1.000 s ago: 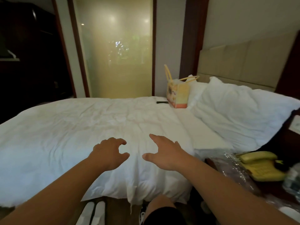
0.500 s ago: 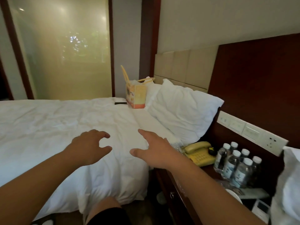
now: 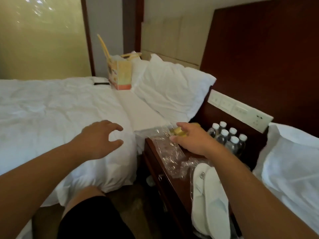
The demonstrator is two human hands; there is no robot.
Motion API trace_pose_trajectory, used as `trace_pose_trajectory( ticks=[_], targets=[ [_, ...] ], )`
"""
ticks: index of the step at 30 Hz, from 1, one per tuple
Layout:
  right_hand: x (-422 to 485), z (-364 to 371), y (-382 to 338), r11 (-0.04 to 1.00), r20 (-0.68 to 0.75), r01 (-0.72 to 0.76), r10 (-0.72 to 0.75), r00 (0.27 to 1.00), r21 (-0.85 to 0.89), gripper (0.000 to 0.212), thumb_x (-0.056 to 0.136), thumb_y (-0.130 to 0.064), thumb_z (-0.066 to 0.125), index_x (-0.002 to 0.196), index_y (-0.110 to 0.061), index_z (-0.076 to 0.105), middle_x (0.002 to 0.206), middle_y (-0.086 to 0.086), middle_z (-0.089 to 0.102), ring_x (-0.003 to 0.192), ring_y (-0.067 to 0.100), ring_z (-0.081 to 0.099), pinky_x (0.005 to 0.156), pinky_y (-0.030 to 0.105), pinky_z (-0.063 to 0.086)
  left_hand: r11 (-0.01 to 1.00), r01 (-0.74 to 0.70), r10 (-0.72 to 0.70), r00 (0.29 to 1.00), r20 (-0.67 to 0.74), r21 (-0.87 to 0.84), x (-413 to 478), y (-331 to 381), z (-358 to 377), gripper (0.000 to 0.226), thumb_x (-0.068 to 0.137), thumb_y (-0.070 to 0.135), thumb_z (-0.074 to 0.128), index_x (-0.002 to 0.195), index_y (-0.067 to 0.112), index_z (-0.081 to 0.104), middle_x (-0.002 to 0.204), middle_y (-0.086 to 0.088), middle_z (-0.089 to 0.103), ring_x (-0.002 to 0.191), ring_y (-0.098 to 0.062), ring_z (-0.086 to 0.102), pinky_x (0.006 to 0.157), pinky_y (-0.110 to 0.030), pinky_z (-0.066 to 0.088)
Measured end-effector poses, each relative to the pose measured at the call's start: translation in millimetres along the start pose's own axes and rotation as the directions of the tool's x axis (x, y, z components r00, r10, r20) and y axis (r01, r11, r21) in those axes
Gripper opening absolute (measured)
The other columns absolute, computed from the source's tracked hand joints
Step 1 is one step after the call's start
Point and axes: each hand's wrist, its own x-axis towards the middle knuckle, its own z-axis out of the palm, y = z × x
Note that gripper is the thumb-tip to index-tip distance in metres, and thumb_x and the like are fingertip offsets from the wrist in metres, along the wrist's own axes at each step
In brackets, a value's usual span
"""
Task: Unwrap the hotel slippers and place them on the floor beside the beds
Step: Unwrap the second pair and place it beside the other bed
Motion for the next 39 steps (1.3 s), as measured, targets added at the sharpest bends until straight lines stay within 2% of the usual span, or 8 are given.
trace_pose_trajectory(
  ticks=[4,9,15,20,23,29,34,39],
  targets=[
    [-18.1,1.9,76.4,0.973,0.033,-0.223,0.225,0.974,-0.057,0.086,0.071,-0.055,0.077,0.145,-0.031,0.042,0.146,0.001,0.049,0.125,0.022,0.052,0.098,0.040,0.049,0.997,-0.078,0.078,0.996,0.044,-0.017,6.6,13.5,19.0,0.045,0.086,0.052,0.062,0.129,0.037,0.056,0.134,0.006,0.054,0.122,-0.019,0.050,0.102,-0.039,0.040],
    [-43.9,26.6,145.2,0.894,-0.003,-0.372,0.383,0.924,-0.251,0.094,0.071,-0.049,0.079,0.150,-0.023,0.034,0.152,0.008,0.039,0.134,0.028,0.043,0.106,0.041,0.041,0.983,-0.181,0.184,0.979,0.085,-0.041,10.9,37.5,48.2,0.044,0.088,0.045,0.064,0.130,0.035,0.055,0.135,0.008,0.054,0.121,-0.017,0.050,0.102,-0.035,0.038],
    [-62.7,50.3,188.2,0.710,-0.098,-0.577,0.594,0.799,-0.404,0.101,0.070,-0.045,0.079,0.150,-0.025,0.020,0.147,0.014,0.022,0.129,0.038,0.034,0.092,0.043,0.047,0.956,-0.289,0.292,0.944,0.153,-0.044,7.0,56.3,72.5,0.045,0.088,0.048,0.060,0.131,0.038,0.054,0.132,0.011,0.054,0.123,-0.014,0.049,0.106,-0.038,0.037],
    [-62.4,52.4,202.9,0.721,-0.164,-0.651,0.631,0.759,-0.238,0.079,0.082,-0.030,0.067,0.148,-0.017,0.028,0.138,0.015,0.041,0.116,0.034,0.052,0.078,0.037,0.051,0.949,-0.315,0.311,0.926,0.216,-0.018,3.7,55.2,79.0,0.047,0.088,0.052,0.056,0.134,0.041,0.050,0.135,0.012,0.052,0.125,-0.014,0.046,0.108,-0.037,0.033],
    [-62.5,49.3,202.3,0.786,-0.234,-0.611,0.579,0.781,-0.091,0.057,0.085,-0.015,0.058,0.140,-0.012,0.044,0.128,0.014,0.057,0.105,0.030,0.060,0.077,0.035,0.054,0.948,-0.318,0.313,0.921,0.233,-0.017,2.5,56.2,79.2,0.048,0.089,0.053,0.055,0.135,0.041,0.048,0.134,0.013,0.052,0.124,-0.012,0.046,0.108,-0.037,0.033],
    [-41.3,33.4,143.7,0.920,-0.354,-0.389,0.380,0.855,0.047,0.050,0.080,-0.019,0.063,0.129,-0.018,0.056,0.112,0.007,0.064,0.082,0.018,0.061,0.062,0.027,0.043,0.945,-0.300,0.323,0.915,0.243,-0.127,3.6,68.6,76.9,0.049,0.088,0.056,0.055,0.135,0.043,0.047,0.131,0.016,0.049,0.118,-0.010,0.050,0.100,-0.032,0.041],
    [-31.9,38.0,55.7,0.990,-0.435,-0.090,0.131,0.891,0.113,0.045,0.078,-0.021,0.066,0.122,-0.028,0.056,0.076,-0.012,0.060,0.061,-0.002,0.057,0.048,0.012,0.035,0.917,-0.097,0.222,0.929,0.295,-0.387,7.0,91.3,75.1,0.077,0.069,0.076,0.060,0.138,0.049,0.038,0.121,0.025,0.046,0.106,-0.003,0.056,0.089,-0.025,0.046],
    [-37.0,58.4,-13.7,0.933,-0.441,0.271,-0.146,0.886,0.236,0.048,0.075,-0.020,0.071,0.117,-0.038,0.056,0.069,-0.017,0.058,0.064,-0.002,0.058,0.057,0.006,0.042,0.684,-0.084,0.179,0.982,0.055,-0.725,0.6,105.0,64.7,0.070,0.078,0.037,0.072,0.117,0.072,0.026,0.102,0.049,0.050,0.093,0.035,0.045,0.076,0.003,0.043]
  ],
)
